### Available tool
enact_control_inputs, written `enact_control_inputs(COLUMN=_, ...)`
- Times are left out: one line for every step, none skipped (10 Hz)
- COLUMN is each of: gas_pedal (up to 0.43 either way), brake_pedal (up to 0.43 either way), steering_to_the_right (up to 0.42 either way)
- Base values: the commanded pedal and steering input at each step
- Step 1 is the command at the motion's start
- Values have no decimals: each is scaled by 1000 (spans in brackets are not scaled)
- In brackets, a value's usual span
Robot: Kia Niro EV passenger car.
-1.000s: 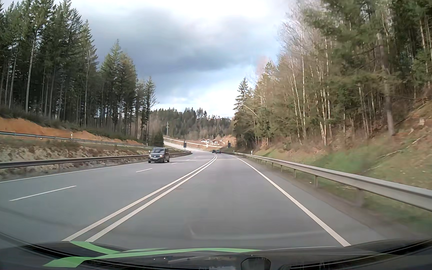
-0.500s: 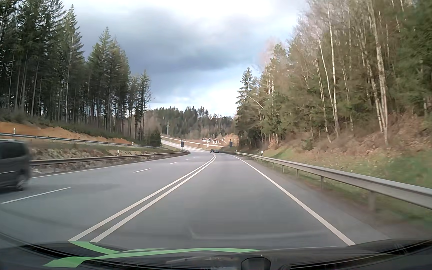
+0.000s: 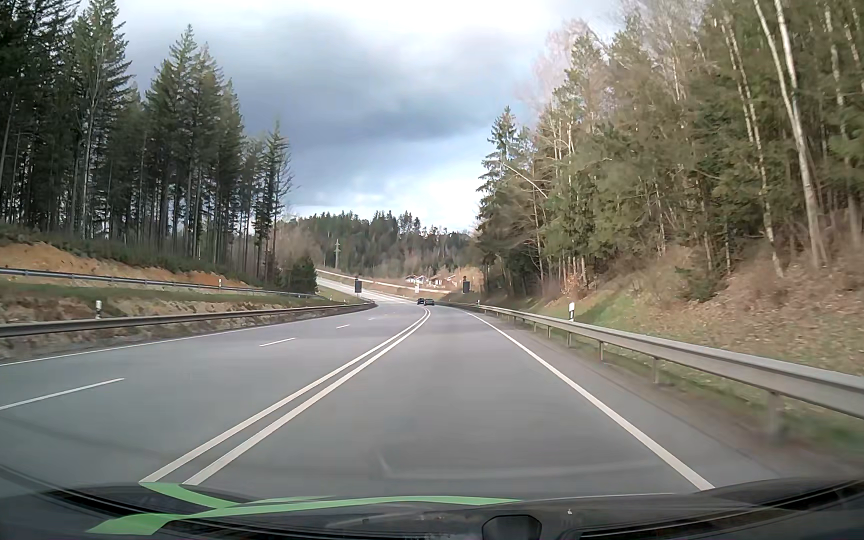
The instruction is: Follow the waypoints while adhering to traffic rules and regulations
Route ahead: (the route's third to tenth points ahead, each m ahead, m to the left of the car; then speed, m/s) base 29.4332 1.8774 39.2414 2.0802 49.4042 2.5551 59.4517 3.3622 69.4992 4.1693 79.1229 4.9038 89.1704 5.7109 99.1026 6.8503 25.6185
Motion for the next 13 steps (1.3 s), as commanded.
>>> enact_control_inputs(gas_pedal=79, brake_pedal=0, steering_to_the_right=-4)
enact_control_inputs(gas_pedal=79, brake_pedal=0, steering_to_the_right=-4)
enact_control_inputs(gas_pedal=79, brake_pedal=0, steering_to_the_right=-4)
enact_control_inputs(gas_pedal=79, brake_pedal=0, steering_to_the_right=-4)
enact_control_inputs(gas_pedal=79, brake_pedal=0, steering_to_the_right=-5)
enact_control_inputs(gas_pedal=79, brake_pedal=0, steering_to_the_right=-5)
enact_control_inputs(gas_pedal=79, brake_pedal=0, steering_to_the_right=-5)
enact_control_inputs(gas_pedal=79, brake_pedal=0, steering_to_the_right=-5)
enact_control_inputs(gas_pedal=79, brake_pedal=0, steering_to_the_right=-6)
enact_control_inputs(gas_pedal=79, brake_pedal=0, steering_to_the_right=-7)
enact_control_inputs(gas_pedal=79, brake_pedal=0, steering_to_the_right=-8)
enact_control_inputs(gas_pedal=79, brake_pedal=0, steering_to_the_right=-8)
enact_control_inputs(gas_pedal=79, brake_pedal=0, steering_to_the_right=-8)
